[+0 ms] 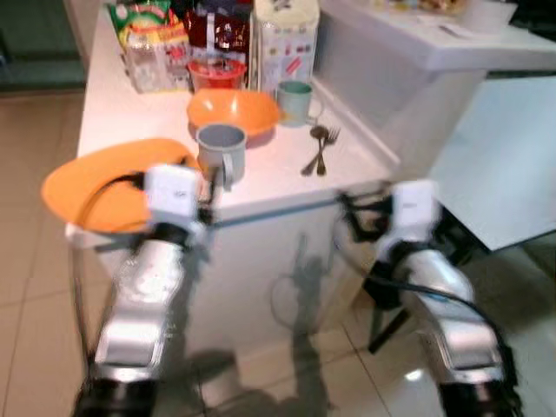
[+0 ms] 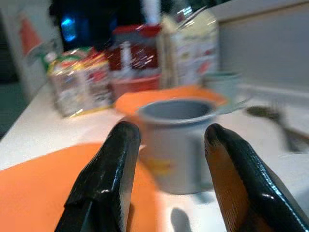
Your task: Setting the table
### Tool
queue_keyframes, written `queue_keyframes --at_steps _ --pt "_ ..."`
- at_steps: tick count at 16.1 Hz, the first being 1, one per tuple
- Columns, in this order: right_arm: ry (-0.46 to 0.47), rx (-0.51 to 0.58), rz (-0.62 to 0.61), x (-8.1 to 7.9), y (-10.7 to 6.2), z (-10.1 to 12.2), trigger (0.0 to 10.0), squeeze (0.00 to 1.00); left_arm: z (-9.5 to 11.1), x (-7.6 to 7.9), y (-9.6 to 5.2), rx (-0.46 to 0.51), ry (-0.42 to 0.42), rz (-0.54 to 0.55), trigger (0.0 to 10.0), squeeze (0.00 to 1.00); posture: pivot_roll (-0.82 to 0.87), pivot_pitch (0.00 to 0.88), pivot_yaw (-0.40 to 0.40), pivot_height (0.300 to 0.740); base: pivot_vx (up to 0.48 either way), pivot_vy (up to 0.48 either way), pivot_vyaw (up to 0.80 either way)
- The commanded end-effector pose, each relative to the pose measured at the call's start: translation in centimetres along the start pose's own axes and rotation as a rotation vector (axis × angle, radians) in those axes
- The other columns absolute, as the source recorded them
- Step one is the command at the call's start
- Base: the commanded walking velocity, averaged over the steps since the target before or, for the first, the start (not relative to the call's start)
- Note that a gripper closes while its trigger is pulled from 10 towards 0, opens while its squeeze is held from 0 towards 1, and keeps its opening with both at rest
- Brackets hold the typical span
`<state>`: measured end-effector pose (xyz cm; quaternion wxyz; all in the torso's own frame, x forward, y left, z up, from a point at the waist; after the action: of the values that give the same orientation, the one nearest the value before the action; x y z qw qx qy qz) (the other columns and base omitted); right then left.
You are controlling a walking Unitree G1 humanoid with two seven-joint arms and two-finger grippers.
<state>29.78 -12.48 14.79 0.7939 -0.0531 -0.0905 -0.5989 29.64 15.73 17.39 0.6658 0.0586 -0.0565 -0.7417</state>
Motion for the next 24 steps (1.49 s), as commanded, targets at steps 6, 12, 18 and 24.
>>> queue_keyframes --at_steps 6,12,18,24 --pt "0.015 0.038 0.212 -0.6 -0.8 0.8 10.0 0.0 -0.5 2.3 0.3 -0.071 -0.145 -0.093 10.0 1.0 0.03 0.0 -0.079 0.74 0.0 0.0 0.0" --pt "0.09 -0.021 0.475 -2.2 -2.1 0.7 10.0 0.0 -2.6 3.2 2.4 -0.23 -0.148 -0.083 10.0 1.0 0.03 0.0 -0.079 0.74 0.0 0.0 0.0" --pt "0.087 -0.035 0.491 -2.3 -2.4 0.9 10.0 0.0 -2.4 2.9 5.0 -0.229 -0.138 0.012 10.0 1.0 0.01 0.0 -0.068 0.74 0.0 0.0 0.0" --pt "0.081 -0.042 0.498 -2.6 -2.4 0.8 10.0 0.0 -2.4 1.2 5.9 -0.213 -0.039 0.146 10.0 0.0 0.01 0.0 -0.069 0.74 0.0 0.0 0.0"
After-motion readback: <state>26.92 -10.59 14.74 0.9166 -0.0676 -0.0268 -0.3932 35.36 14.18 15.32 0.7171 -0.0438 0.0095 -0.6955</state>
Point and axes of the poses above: a point about 5 cm out from each wrist's last joint towards the gripper, its own y axis pointing out of the wrist towards the gripper, its own z axis along the axis of the wrist's last joint, x = y × z, the point moved 1 cm from there along y, pointing out of the wrist towards the gripper, and after that the axes turned 10 degrees about -y, right-handed, at the moved point
